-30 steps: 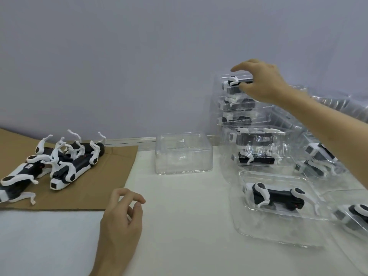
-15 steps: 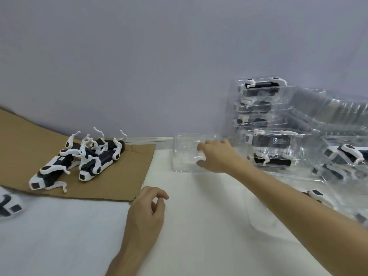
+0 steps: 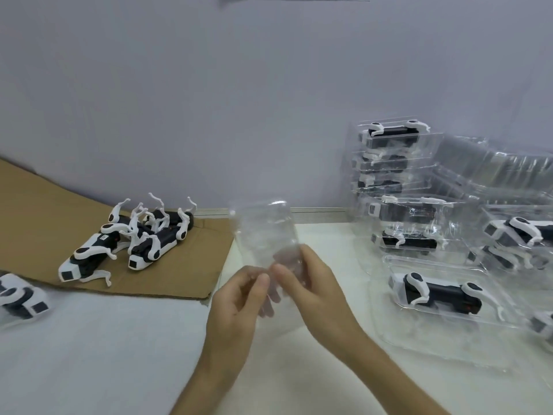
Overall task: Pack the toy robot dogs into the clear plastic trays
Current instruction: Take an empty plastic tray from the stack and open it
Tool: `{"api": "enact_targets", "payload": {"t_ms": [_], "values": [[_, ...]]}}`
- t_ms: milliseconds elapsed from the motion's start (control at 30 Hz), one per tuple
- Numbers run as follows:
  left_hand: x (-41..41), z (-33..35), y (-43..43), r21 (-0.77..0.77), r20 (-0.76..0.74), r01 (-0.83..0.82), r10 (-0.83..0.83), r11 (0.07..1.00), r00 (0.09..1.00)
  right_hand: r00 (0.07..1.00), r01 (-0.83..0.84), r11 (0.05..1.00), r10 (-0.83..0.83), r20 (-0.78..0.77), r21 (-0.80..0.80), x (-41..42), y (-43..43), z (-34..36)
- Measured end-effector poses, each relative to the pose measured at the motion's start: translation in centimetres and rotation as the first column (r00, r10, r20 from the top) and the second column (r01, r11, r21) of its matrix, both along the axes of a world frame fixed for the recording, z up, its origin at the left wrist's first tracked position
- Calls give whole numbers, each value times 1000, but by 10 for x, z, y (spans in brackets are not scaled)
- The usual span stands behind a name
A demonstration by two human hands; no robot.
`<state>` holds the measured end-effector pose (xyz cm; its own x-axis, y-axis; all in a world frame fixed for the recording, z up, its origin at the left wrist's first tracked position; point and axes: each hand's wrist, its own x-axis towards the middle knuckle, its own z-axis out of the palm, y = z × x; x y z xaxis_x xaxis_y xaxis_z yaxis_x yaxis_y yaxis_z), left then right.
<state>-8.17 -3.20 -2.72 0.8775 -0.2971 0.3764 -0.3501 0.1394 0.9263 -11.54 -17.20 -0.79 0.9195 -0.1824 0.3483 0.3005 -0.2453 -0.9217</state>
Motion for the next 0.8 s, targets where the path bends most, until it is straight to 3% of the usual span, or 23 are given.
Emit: {"api": "enact_targets", "payload": {"t_ms": [100,233,567,800], "values": [[-9,2,-1,19,5,67,-67,998,998,1000,9,993,-9,-2,122,-20,3,-16],[-9,3,-2,21,-55,108,-107,994,993,999,50,990,-51,0,130,-25,-8,-16],[2,6,8,1,-116,30,-30,1000,993,997,69,984,-74,21,164,-24,-8,-17],[1,6,8,23,-115,116,-113,993,987,994,101,977,-106,17,188,-24,-15,-16]]}}
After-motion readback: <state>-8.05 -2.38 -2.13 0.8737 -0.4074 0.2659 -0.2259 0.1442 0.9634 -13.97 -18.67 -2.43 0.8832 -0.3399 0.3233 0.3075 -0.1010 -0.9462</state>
